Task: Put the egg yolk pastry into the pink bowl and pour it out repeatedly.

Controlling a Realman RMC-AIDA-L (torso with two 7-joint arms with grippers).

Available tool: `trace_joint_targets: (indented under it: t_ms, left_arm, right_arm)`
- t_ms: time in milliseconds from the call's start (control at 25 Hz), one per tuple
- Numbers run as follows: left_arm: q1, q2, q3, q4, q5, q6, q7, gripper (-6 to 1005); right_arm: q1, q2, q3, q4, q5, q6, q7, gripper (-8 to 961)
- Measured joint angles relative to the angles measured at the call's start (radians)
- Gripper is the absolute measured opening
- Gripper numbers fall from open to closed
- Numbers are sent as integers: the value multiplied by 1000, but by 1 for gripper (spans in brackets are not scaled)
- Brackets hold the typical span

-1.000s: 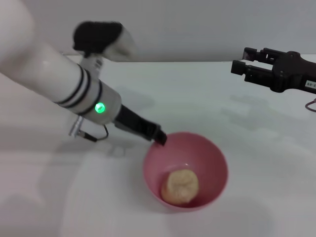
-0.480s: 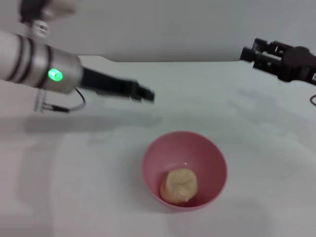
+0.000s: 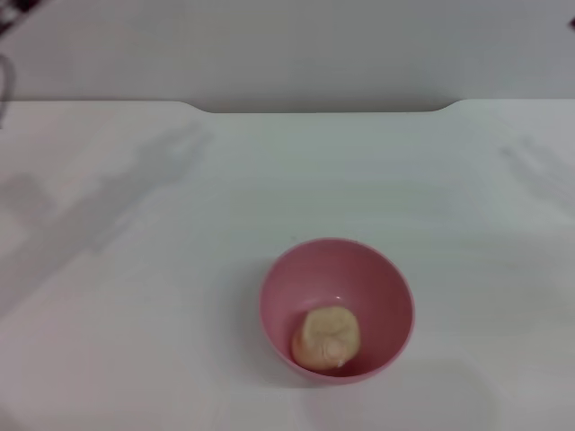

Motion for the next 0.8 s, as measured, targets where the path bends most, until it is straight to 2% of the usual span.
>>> trace_joint_targets:
  t_ms: [80,200,360,640,680,720,760,800]
  left_arm:
    - [38,-2,-1,-59,-123,56,122,422]
    - [65,-4,-20,-131,-235,114,238,436]
    - [90,-11,-42,-217,-309,143,542,454]
    - [74,-17,-38,-439,-354,178,1296,742]
    - [68,-18,-39,-465,-354,177,1391,774]
    - [52,-20,-42,-519,-354,164,1553,807]
    - [52,-20,-42,-519,-354,164,1553,807]
    - [48,-20,-42,-533,-355,153,1591,807]
  right_arm:
    - [-9,0,16,42,65,-1,-21,601]
    - [-15,0,43,133,189,-1,-29,601]
    - [-19,0,100,221,261,11,-81,601]
    - [-16,7,285,408,275,12,-494,601]
    - [-13,7,306,444,286,12,-579,601]
    - [-3,9,330,513,308,12,-768,601]
    - [-3,9,330,513,308,12,-768,601]
    - [3,9,336,549,320,12,-849,601]
